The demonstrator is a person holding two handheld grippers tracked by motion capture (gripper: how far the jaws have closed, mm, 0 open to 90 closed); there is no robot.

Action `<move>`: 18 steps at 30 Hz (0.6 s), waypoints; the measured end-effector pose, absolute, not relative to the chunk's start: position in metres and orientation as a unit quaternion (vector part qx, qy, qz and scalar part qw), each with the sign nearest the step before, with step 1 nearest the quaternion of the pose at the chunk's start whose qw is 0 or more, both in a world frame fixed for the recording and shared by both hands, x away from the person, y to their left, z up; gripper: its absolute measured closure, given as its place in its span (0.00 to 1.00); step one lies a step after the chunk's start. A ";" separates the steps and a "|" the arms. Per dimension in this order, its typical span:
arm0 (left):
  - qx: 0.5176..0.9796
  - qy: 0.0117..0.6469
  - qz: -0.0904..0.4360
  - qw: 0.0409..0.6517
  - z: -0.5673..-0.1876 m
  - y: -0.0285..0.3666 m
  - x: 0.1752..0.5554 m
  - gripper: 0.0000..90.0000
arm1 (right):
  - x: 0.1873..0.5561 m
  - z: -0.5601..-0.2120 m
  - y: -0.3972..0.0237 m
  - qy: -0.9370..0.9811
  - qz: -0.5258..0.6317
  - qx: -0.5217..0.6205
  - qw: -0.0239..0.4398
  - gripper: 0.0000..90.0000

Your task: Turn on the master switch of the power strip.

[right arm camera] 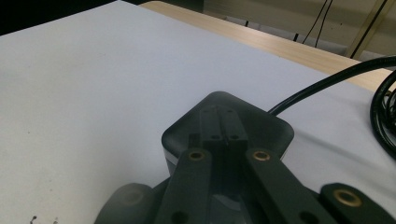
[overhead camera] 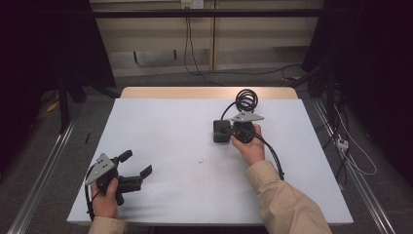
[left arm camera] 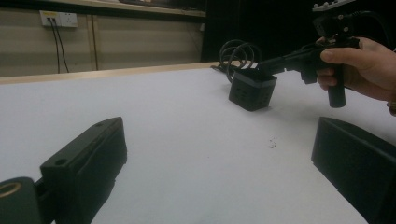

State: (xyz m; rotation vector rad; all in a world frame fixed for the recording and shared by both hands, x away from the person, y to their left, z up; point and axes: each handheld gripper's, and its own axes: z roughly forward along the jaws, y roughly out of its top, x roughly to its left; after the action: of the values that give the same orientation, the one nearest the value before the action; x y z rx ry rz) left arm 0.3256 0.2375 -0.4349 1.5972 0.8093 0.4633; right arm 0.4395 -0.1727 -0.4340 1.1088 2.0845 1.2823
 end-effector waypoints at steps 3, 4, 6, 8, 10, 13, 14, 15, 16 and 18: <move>0.689 0.350 0.200 0.602 -0.435 0.238 0.326 0.03 | 0.439 -0.434 -0.173 0.756 0.466 0.401 0.226 1.00; 0.689 0.350 0.201 0.602 -0.435 0.239 0.326 0.03 | 0.439 -0.434 -0.173 0.756 0.466 0.401 0.227 1.00; 0.689 0.350 0.201 0.602 -0.435 0.239 0.326 0.03 | 0.439 -0.435 -0.173 0.755 0.467 0.398 0.229 1.00; 0.688 0.351 0.201 0.602 -0.435 0.239 0.326 0.03 | 0.439 -0.436 -0.173 0.754 0.469 0.397 0.232 1.00; 0.688 0.352 0.202 0.602 -0.435 0.240 0.326 0.03 | 0.439 -0.437 -0.174 0.750 0.475 0.401 0.228 1.00; 0.687 0.353 0.202 0.602 -0.436 0.241 0.327 0.03 | 0.438 -0.436 -0.173 0.752 0.473 0.397 0.233 1.00; 0.686 0.354 0.201 0.603 -0.435 0.241 0.327 0.03 | 0.438 -0.436 -0.173 0.754 0.470 0.394 0.235 1.00; 0.686 0.354 0.202 0.603 -0.435 0.241 0.327 0.03 | 0.438 -0.436 -0.172 0.754 0.469 0.395 0.238 1.00; 0.686 0.353 0.202 0.603 -0.435 0.241 0.327 0.03 | 0.438 -0.436 -0.172 0.754 0.469 0.395 0.237 1.00; 0.686 0.352 0.203 0.603 -0.435 0.241 0.327 0.03 | 0.438 -0.436 -0.172 0.753 0.470 0.396 0.235 1.00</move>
State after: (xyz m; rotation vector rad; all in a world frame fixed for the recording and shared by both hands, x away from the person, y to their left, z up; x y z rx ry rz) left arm 0.3274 0.2413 -0.4351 1.5894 0.8148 0.4705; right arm 0.4381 -0.1725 -0.4361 1.0852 2.0660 1.2903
